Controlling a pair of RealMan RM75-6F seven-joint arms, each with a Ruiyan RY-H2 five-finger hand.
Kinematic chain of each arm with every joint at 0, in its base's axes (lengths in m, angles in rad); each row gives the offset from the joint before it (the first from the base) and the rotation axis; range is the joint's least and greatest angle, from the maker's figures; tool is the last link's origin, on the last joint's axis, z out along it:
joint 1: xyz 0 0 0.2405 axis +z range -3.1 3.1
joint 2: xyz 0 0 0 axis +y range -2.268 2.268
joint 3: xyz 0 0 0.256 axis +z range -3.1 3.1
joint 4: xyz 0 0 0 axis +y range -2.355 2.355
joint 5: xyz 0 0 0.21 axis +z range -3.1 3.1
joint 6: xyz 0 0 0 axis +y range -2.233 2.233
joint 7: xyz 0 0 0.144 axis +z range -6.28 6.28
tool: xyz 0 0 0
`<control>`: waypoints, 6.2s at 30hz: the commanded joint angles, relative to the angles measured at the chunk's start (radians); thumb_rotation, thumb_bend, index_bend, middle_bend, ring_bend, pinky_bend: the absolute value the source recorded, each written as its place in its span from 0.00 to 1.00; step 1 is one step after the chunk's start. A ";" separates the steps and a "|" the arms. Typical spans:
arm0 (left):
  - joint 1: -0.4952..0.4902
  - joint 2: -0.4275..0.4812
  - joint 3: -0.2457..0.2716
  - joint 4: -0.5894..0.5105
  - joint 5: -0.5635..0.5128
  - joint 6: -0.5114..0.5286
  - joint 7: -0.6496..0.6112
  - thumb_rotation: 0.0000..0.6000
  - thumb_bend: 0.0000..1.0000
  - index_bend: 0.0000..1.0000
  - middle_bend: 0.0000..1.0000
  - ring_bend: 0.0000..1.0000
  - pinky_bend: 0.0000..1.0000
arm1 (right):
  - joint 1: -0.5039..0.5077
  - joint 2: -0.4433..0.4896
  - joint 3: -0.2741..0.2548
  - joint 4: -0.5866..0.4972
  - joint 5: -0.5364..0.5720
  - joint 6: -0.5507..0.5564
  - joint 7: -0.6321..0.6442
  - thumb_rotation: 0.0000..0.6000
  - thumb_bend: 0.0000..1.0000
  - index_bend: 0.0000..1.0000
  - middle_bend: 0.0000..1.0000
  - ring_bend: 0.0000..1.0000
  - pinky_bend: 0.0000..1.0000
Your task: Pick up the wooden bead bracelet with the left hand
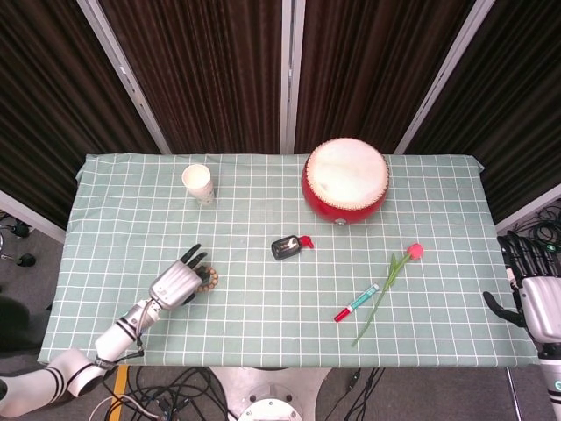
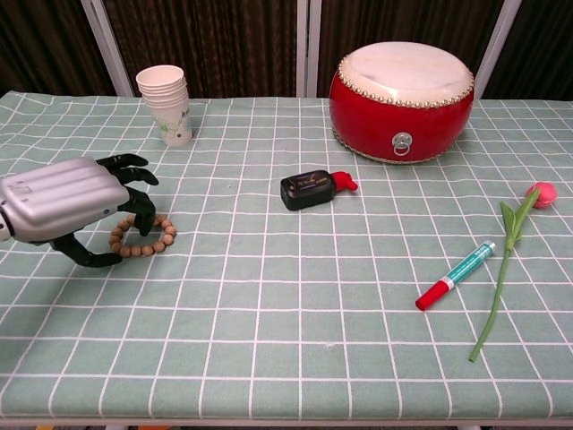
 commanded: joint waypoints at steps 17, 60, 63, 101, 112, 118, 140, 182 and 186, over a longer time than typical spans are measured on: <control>-0.006 -0.062 0.024 0.089 -0.055 -0.011 -0.038 1.00 0.32 0.48 0.46 0.15 0.03 | -0.011 0.001 -0.002 -0.005 0.013 0.002 0.000 1.00 0.16 0.00 0.00 0.00 0.00; -0.111 0.338 -0.010 -0.402 -0.113 -0.328 -2.234 0.38 0.49 0.42 0.50 0.23 0.10 | -0.042 0.023 0.018 -0.020 -0.001 0.077 0.012 1.00 0.16 0.00 0.00 0.00 0.00; -0.112 0.332 -0.002 -0.380 -0.118 -0.317 -2.169 0.38 0.49 0.41 0.49 0.21 0.10 | -0.043 0.031 0.024 -0.027 -0.001 0.084 0.009 1.00 0.14 0.00 0.00 0.00 0.00; -0.002 0.263 -0.146 -0.472 -0.493 -0.352 -1.442 0.65 0.47 0.65 0.70 0.36 0.12 | -0.049 0.060 0.030 -0.054 0.010 0.082 0.002 1.00 0.13 0.00 0.00 0.00 0.00; 0.020 0.265 -0.170 -0.478 -0.443 -0.360 -1.442 0.48 0.53 0.60 0.65 0.36 0.12 | -0.052 0.060 0.031 -0.056 0.006 0.088 0.003 1.00 0.13 0.00 0.00 0.00 0.00; 0.026 0.263 -0.162 -0.473 -0.383 -0.354 -1.458 0.54 0.55 0.51 0.59 0.33 0.12 | -0.054 0.062 0.032 -0.058 0.004 0.092 0.004 1.00 0.13 0.00 0.00 0.00 0.00; 0.030 0.250 -0.165 -0.458 -0.404 -0.350 -1.437 0.55 0.39 0.63 0.71 0.40 0.12 | -0.052 0.062 0.033 -0.060 0.009 0.085 0.000 1.00 0.13 0.00 0.00 0.00 0.00; 0.054 0.257 -0.177 -0.484 -0.358 -0.348 -1.438 0.59 0.75 0.54 0.61 0.39 0.13 | -0.061 0.064 0.035 -0.061 0.003 0.099 0.006 1.00 0.13 0.00 0.00 0.00 0.00; 0.052 0.258 -0.169 -0.480 -0.340 -0.343 -1.454 0.59 0.78 0.51 0.59 0.37 0.13 | -0.060 0.066 0.035 -0.064 0.002 0.098 0.002 1.00 0.13 0.00 0.00 0.00 0.00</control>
